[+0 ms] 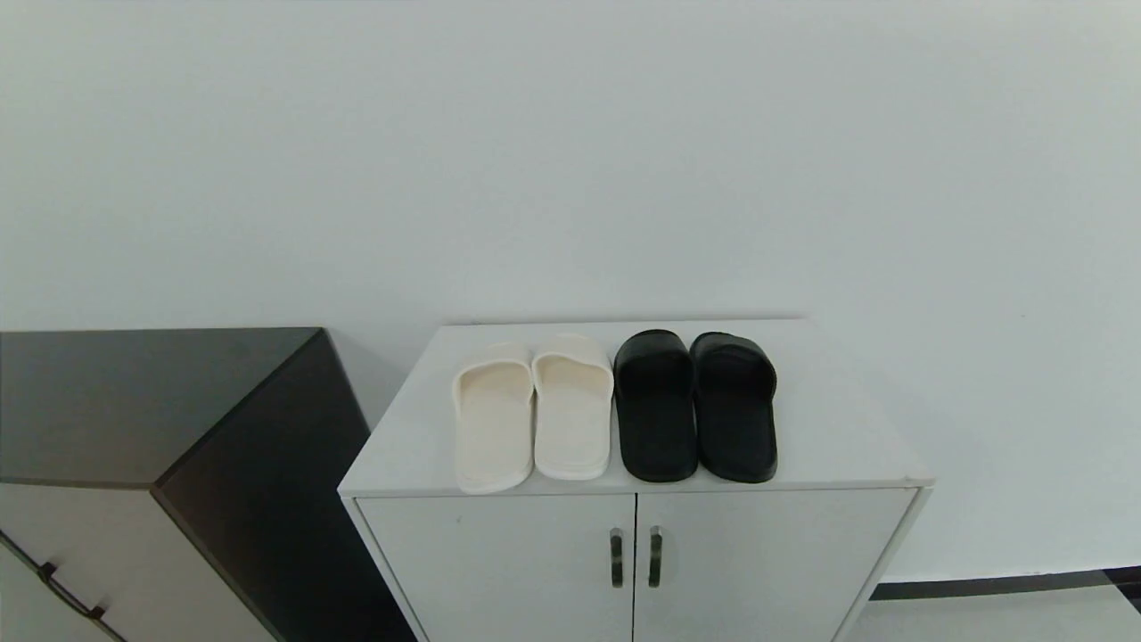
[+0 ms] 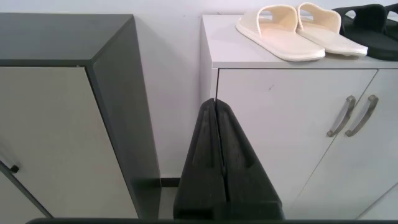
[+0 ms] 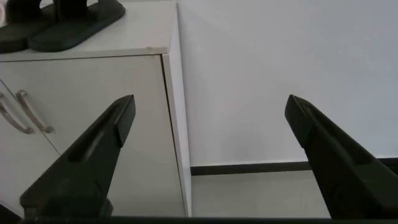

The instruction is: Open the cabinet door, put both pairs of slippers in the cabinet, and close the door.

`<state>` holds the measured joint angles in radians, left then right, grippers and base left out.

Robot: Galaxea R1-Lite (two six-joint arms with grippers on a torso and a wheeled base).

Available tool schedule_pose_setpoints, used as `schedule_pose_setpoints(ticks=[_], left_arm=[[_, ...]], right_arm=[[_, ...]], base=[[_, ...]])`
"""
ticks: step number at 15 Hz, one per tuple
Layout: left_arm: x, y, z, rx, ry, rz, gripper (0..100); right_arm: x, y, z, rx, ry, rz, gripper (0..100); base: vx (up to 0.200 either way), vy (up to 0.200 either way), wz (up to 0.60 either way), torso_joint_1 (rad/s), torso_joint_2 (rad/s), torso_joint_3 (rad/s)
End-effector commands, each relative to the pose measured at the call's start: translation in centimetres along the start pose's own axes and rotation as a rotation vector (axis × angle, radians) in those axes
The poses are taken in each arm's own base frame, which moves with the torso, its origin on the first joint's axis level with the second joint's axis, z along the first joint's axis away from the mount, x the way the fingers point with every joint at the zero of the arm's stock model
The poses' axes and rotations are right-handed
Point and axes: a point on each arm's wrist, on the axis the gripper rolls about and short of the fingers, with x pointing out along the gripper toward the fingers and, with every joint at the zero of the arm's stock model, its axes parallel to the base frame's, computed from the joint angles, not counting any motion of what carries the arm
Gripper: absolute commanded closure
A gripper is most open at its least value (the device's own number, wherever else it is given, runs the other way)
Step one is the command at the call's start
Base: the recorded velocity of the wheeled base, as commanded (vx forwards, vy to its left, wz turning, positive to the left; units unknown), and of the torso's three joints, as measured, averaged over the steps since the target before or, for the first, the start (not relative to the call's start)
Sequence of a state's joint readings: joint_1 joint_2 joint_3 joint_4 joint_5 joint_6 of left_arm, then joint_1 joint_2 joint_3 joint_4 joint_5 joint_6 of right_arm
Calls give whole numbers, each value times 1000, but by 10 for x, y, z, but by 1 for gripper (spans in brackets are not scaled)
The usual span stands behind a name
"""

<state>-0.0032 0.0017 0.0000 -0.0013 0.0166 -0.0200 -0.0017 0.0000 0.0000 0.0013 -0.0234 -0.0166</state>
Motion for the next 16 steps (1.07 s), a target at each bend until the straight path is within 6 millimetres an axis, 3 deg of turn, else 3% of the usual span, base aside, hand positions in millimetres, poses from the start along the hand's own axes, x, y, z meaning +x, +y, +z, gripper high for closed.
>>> schedule_pose_setpoints(ticks=[1, 2, 4, 5, 8, 12, 14, 16], left_arm=[[0, 0, 0, 0, 1, 0, 100], [0, 0, 0, 0, 1, 0, 100], [0, 0, 0, 2, 1, 0, 100], [0, 0, 0, 2, 1, 0, 100], [0, 0, 0, 0, 1, 0, 100], [0, 0, 0, 2, 1, 0, 100], [0, 0, 0, 2, 1, 0, 100], [0, 0, 0, 2, 3, -1, 100]], right_arm=[[0, 0, 0, -3, 2, -1, 0], [0, 0, 2, -3, 0, 5, 0], [-12, -2, 70, 146, -144, 30, 0], [-6, -2, 110, 214, -91, 138, 0], [42, 6, 118, 161, 168, 327, 0], [95, 28, 124, 158, 292, 526, 0], [110, 56, 125, 142, 337, 556, 0], [113, 93, 140, 205, 349, 565, 0]], base=[[0, 0, 0, 0, 0, 0], [0, 0, 0, 0, 0, 0], [0, 0, 0, 0, 0, 0], [0, 0, 0, 0, 0, 0], [0, 0, 0, 0, 0, 0], [0, 0, 0, 0, 0, 0], [0, 0, 0, 0, 0, 0], [0, 0, 0, 0, 0, 0]])
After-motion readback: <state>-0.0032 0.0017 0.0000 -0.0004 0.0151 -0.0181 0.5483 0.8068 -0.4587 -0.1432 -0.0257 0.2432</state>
